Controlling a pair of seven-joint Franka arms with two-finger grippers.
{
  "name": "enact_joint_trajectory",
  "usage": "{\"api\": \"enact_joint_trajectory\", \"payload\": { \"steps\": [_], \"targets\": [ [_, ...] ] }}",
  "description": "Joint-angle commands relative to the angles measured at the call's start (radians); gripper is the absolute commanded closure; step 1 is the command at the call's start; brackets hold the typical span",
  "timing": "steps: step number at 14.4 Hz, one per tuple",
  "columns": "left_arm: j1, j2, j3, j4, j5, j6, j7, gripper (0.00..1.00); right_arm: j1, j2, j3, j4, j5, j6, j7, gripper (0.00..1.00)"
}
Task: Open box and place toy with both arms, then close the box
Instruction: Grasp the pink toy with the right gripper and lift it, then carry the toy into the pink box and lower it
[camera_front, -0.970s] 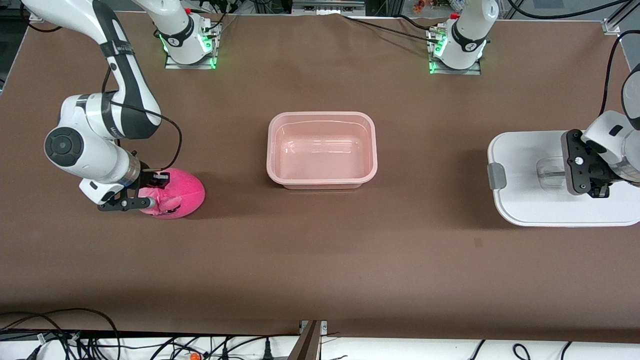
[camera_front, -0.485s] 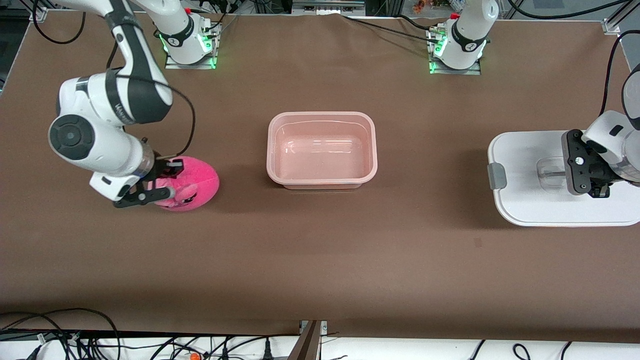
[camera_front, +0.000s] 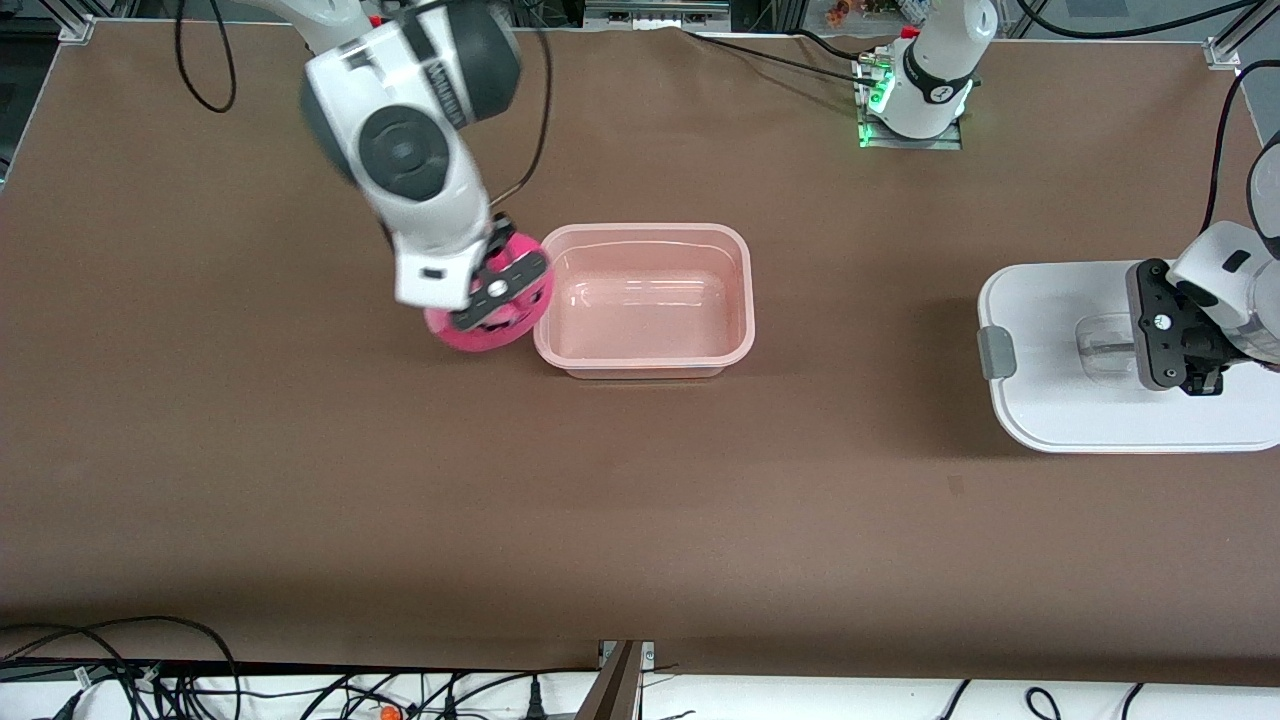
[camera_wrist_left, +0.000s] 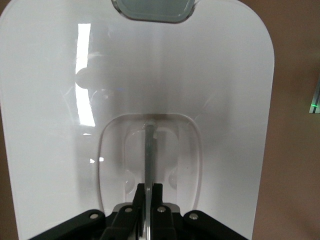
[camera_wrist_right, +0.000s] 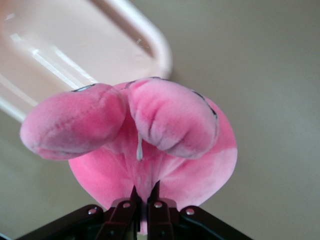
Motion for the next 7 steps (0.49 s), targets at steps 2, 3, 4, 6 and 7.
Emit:
{"api": "enact_joint_trajectory", "payload": {
  "steps": [2,3,4,6,7],
  "targets": [
    [0.007,-0.006,-0.006,0.008,0.015,-0.016,0.003,1.00,0.087,0.118,-0.012,0.168,-0.026,-0.084,-0.103,1.00],
    [0.011,-0.006,-0.006,0.008,0.014,-0.016,0.003,1.00,0.108,0.146,-0.013,0.210,-0.030,-0.113,-0.135,1.00],
    [0.010,-0.006,-0.008,0.008,0.015,-0.016,0.000,1.00,0.133,0.169,-0.012,0.248,-0.055,-0.131,-0.147,1.00],
    [0.012,-0.006,-0.008,0.008,0.014,-0.016,0.000,1.00,0.202,0.212,-0.013,0.303,-0.124,-0.159,-0.161,1.00],
    [0.012,-0.006,-0.008,0.008,0.014,-0.016,0.001,1.00,0.222,0.229,-0.013,0.325,-0.147,-0.167,-0.164,1.00]
  ]
}}
